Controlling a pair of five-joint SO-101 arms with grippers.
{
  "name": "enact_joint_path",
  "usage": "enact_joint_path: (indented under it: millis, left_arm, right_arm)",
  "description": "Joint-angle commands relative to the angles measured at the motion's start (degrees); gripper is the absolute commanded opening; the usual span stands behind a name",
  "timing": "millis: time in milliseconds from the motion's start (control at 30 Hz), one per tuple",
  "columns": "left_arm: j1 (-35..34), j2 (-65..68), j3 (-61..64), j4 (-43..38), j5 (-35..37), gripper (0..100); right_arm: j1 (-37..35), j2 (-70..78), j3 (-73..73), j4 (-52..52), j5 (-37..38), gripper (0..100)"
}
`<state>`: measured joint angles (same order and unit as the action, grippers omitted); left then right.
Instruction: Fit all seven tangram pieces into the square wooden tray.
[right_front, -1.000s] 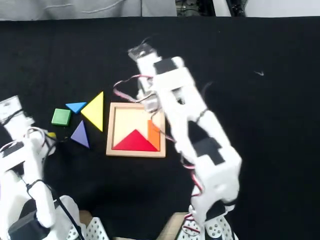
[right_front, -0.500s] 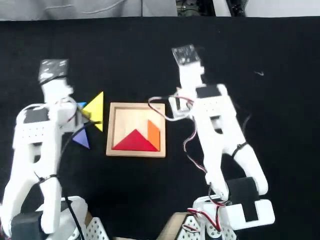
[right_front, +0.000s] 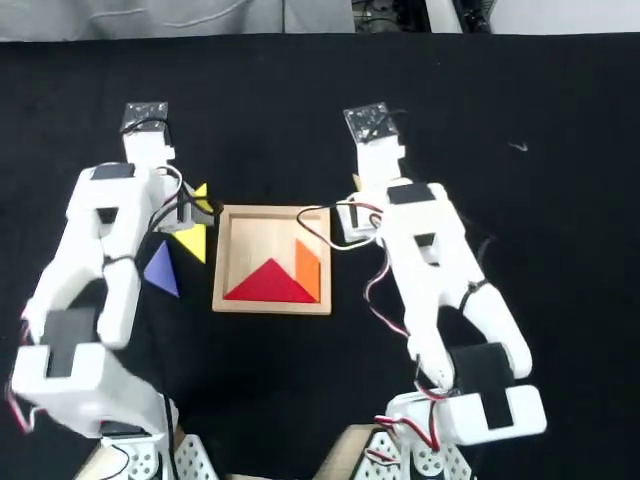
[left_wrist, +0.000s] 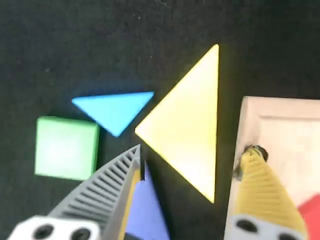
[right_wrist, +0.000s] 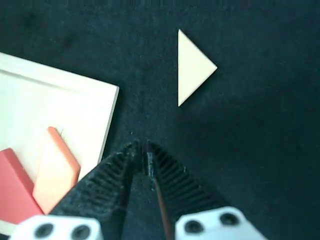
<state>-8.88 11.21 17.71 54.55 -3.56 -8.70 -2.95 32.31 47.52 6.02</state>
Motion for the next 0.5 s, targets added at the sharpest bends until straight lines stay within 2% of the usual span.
enact_joint_path:
  millis: [0,467]
  left_arm:
    - [-2.2,3.2,-6.9,-0.6,1.1,31]
    - [-3.0,6.0,-8.7,-0.6,1.1,31]
  right_arm:
    - [0.5,0.0,-0.3,-1.6,0.7,1.1]
    - [0.4,0.6,-0.4,-1.7,0.7,1.1]
